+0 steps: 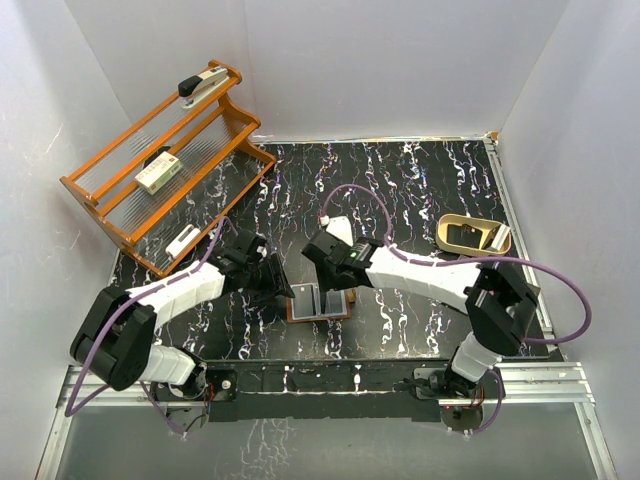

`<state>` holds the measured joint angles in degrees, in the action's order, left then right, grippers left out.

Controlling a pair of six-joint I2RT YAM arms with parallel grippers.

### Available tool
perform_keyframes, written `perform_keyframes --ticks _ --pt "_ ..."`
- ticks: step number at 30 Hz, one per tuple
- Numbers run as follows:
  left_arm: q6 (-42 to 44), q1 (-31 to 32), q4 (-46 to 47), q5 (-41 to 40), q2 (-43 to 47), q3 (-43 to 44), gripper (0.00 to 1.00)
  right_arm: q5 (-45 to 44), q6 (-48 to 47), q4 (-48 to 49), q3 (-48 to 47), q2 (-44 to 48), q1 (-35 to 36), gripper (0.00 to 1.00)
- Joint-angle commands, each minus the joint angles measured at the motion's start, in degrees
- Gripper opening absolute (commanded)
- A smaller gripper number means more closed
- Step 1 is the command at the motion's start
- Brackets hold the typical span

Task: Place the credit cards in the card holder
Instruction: Adjust the credit card in the card holder, then close the card holder at the center of the board.

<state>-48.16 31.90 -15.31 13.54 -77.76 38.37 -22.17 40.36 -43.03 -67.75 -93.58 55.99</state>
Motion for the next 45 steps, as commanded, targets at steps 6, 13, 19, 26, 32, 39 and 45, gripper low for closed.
perform_keyframes --ticks 6,13,19,26,32,39,45 --pt "1.40 -0.49 1.56 0.70 -4.02 -0.54 0.55 0.23 -3.08 4.70 8.41 5.09 -4.69 0.56" --pt "-0.13 -0.46 3.07 2.21 -4.27 -1.02 0.56 2.09 -3.20 8.40 11.67 1.83 -5.10 0.45" --pt "-2.21 -0.49 5.45 5.65 -3.86 -0.66 0.54 3.78 -2.61 11.93 14.27 -0.25 -5.21 0.24" --pt "-7.69 -0.47 11.30 10.55 -0.84 -2.06 0.54 6.22 -1.59 15.19 16.26 0.67 -5.10 0.19" --pt "-11.00 -0.46 15.39 13.46 2.16 -2.20 0.54 8.49 -0.57 17.53 18.31 0.97 -5.10 0.19" --pt "-2.77 -0.44 2.16 5.78 2.59 3.02 0.57 8.57 -0.28 17.94 19.10 1.93 -5.10 0.13" --pt "2.70 -0.79 -4.64 -1.85 0.28 4.69 0.64 9.99 -0.72 18.68 18.97 1.88 -5.02 0.12"
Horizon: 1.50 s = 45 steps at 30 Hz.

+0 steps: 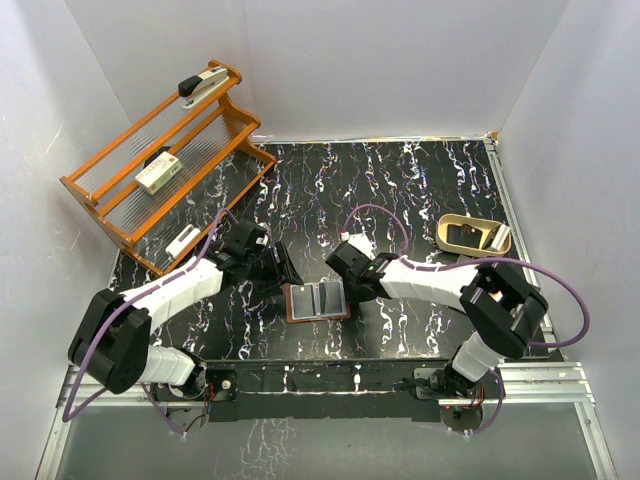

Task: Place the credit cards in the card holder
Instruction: Close the card holder at the center of the board.

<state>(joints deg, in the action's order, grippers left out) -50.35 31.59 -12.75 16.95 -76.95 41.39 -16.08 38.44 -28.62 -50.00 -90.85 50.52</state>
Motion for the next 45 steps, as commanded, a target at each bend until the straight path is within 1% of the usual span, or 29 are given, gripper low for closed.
perform_keyframes --ticks 1,5,8,12,15,20,25,30,34,39,43,45 --pt "5.05 -0.50 -7.06 -5.62 -1.07 1.49 0.65 3.89 1.20 4.29 1.31 -0.78 0.45 0.12" --pt "4.95 -0.48 -4.16 -4.72 -4.55 0.21 0.68 4.11 1.36 4.90 2.19 -0.32 0.50 0.12" --pt "4.09 -0.55 0.50 -2.39 -6.15 -1.52 0.70 4.88 1.65 6.08 2.83 -0.26 0.60 0.12" --pt "2.49 -0.49 3.00 -1.43 -8.05 -2.95 0.71 5.51 2.47 7.14 3.11 -0.47 1.52 0.12" --pt "0.79 -0.48 5.71 0.93 -8.12 -4.34 0.71 5.52 2.56 7.37 3.12 -0.34 1.85 0.12" --pt "-2.49 -0.55 6.95 3.53 -5.68 -5.35 0.71 5.30 2.55 7.52 3.32 -0.01 1.95 0.12" --pt "-7.54 -0.49 9.10 7.54 0.23 -5.39 0.70 5.50 2.60 8.04 3.84 -0.04 2.03 0.12" --pt "-11.96 -0.31 12.82 9.67 5.24 -6.25 0.70 5.80 2.72 8.49 4.02 -0.16 2.01 0.12" --pt "-15.14 -0.11 18.12 12.11 5.47 -8.29 0.68 6.10 2.85 8.77 4.03 -0.32 2.09 0.12" --pt "-15.66 0.50 22.50 13.75 3.40 -9.36 0.66 6.40 3.22 9.01 4.20 0.15 2.21 0.12" --pt "-15.74 1.15 25.66 15.37 0.40 -9.40 0.56 6.26 3.23 8.79 4.08 0.82 2.28 0.13" --pt "-15.64 1.59 26.92 15.33 -0.64 -9.19 0.54 5.62 3.14 8.13 3.74 1.45 2.28 0.16"
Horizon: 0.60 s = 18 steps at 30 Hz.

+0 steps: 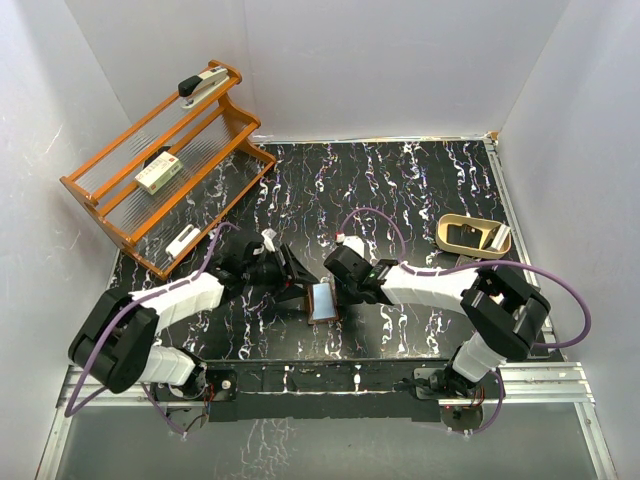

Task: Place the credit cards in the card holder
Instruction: Close the card holder at the center of the board.

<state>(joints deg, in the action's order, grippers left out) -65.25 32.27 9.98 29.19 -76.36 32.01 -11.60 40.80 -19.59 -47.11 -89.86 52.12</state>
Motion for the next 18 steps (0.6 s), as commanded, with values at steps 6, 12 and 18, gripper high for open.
perform_keyframes --ticks 6,12,18 --pt "4.81 1.98 -0.31 1.35 -5.08 4.71 0.62 -0.11 0.08 -3.54 -0.03 3.35 0.62 0.24" --pt "7.42 2.01 -1.86 1.07 -8.13 6.46 0.61 -1.91 0.04 -5.98 0.11 9.12 0.57 0.27" --pt "8.86 2.01 -4.03 0.78 -9.37 9.00 0.62 -3.02 0.22 -7.10 0.88 14.93 0.38 0.27"
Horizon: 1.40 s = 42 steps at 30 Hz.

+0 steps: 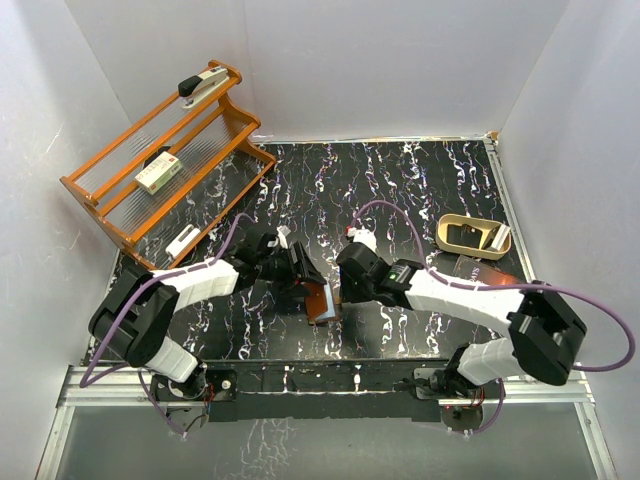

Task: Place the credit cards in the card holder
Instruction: Close the card holder at the center of the board.

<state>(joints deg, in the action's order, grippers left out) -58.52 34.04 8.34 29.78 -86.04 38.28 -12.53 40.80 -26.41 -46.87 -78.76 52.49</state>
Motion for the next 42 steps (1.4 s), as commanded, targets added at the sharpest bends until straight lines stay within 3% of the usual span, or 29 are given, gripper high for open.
perform_keyframes --ticks 1,3,7,9,11,14,19,22,32,33,36,42 --pt "2.20 0.24 -2.73 -0.07 0.28 2.99 0.61 -1.89 0.39 0.10 1.01 4.53 0.00 0.28" --pt "2.94 0.24 -3.94 -0.71 -0.09 3.92 0.56 -1.51 0.61 0.90 1.77 5.57 -0.23 0.28" --pt "3.80 0.24 -4.12 -0.54 -1.24 4.33 0.26 0.95 0.91 3.19 2.74 6.29 -1.19 0.29" --pt "4.05 0.24 -4.95 -1.12 -1.90 4.44 0.19 3.81 0.98 5.34 3.57 6.55 -2.43 0.29" --pt "4.37 0.28 -4.98 -1.09 -2.42 4.34 0.20 6.16 1.25 7.01 4.28 6.88 -3.42 0.29" --pt "4.33 0.37 -4.28 -0.34 -3.15 3.99 0.32 6.96 1.56 7.96 5.00 7.16 -3.99 0.31" --pt "4.64 0.54 -3.36 1.10 -5.55 3.94 0.29 10.60 2.33 11.11 7.89 7.52 -6.13 0.32" --pt "4.70 0.89 -2.99 1.72 -6.76 4.28 0.40 13.09 3.16 13.44 9.17 7.82 -7.40 0.33" --pt "5.25 1.03 -5.71 -0.02 -5.56 5.61 0.41 16.00 3.50 16.01 8.85 6.92 -8.08 0.34" --pt "5.45 1.03 -6.56 -0.71 -5.07 6.06 0.39 16.10 3.44 16.04 8.67 6.91 -8.10 0.34" --pt "6.21 1.04 -9.14 -2.14 -4.15 7.43 0.15 16.38 3.33 16.17 8.23 6.95 -8.08 0.34" --pt "7.48 1.11 -12.61 -3.76 -3.91 7.88 0.05 17.35 2.97 17.18 7.74 5.86 -8.31 0.34"
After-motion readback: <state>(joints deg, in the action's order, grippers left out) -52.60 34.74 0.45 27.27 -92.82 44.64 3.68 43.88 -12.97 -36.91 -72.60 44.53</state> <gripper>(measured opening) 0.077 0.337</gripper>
